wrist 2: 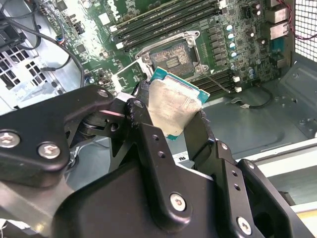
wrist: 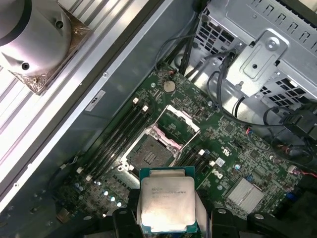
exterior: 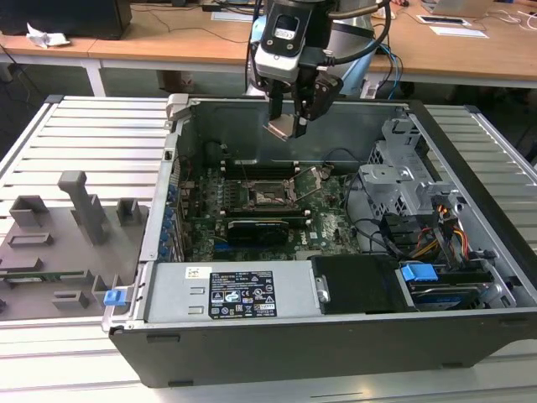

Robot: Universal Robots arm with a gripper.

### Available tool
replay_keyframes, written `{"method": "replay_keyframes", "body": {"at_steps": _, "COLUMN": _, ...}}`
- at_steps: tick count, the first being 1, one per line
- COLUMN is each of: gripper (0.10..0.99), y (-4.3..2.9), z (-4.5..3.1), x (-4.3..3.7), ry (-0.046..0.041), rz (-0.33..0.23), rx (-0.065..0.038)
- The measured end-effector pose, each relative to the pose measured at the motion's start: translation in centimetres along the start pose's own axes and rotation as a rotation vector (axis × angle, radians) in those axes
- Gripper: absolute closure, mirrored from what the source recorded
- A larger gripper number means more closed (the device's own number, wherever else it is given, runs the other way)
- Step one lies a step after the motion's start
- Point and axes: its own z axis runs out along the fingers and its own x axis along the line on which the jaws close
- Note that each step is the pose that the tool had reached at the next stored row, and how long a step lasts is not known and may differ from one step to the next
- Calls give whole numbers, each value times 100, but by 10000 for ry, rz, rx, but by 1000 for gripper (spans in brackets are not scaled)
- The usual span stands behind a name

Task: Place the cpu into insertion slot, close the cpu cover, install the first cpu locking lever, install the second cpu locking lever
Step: 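Place the cpu into insertion slot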

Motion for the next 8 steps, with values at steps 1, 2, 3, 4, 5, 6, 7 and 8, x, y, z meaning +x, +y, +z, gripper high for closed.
{"method": "replay_keyframes", "body": {"at_steps": 1, "gripper": 561, "y": -1, "z": 0, "x": 1, "ry": -1, "rz": 28, "rx": 0}}
{"method": "replay_keyframes", "body": {"at_steps": 2, "gripper": 561, "y": -3, "z": 0, "x": 2, "ry": -3, "rz": 58, "rx": -1}}
{"method": "replay_keyframes", "body": {"at_steps": 3, "gripper": 561, "y": -3, "z": 0, "x": 3, "ry": -5, "rz": 85, "rx": -2}}
{"method": "replay_keyframes", "body": {"at_steps": 4, "gripper": 561, "y": -4, "z": 1, "x": 4, "ry": -7, "rz": 118, "rx": -4}}
{"method": "replay_keyframes", "body": {"at_steps": 5, "gripper": 561, "y": -6, "z": 0, "x": 5, "ry": -9, "rz": 153, "rx": -5}}
{"method": "replay_keyframes", "body": {"at_steps": 6, "gripper": 561, "y": -6, "z": 1, "x": 5, "ry": -11, "rz": 183, "rx": -6}}
{"method": "replay_keyframes", "body": {"at_steps": 7, "gripper": 561, "y": -6, "z": 1, "x": 5, "ry": -12, "rz": 212, "rx": -8}}
{"method": "replay_keyframes", "body": {"at_steps": 8, "gripper": 561, "y": -6, "z": 1, "x": 5, "ry": -14, "rz": 243, "rx": -9}}
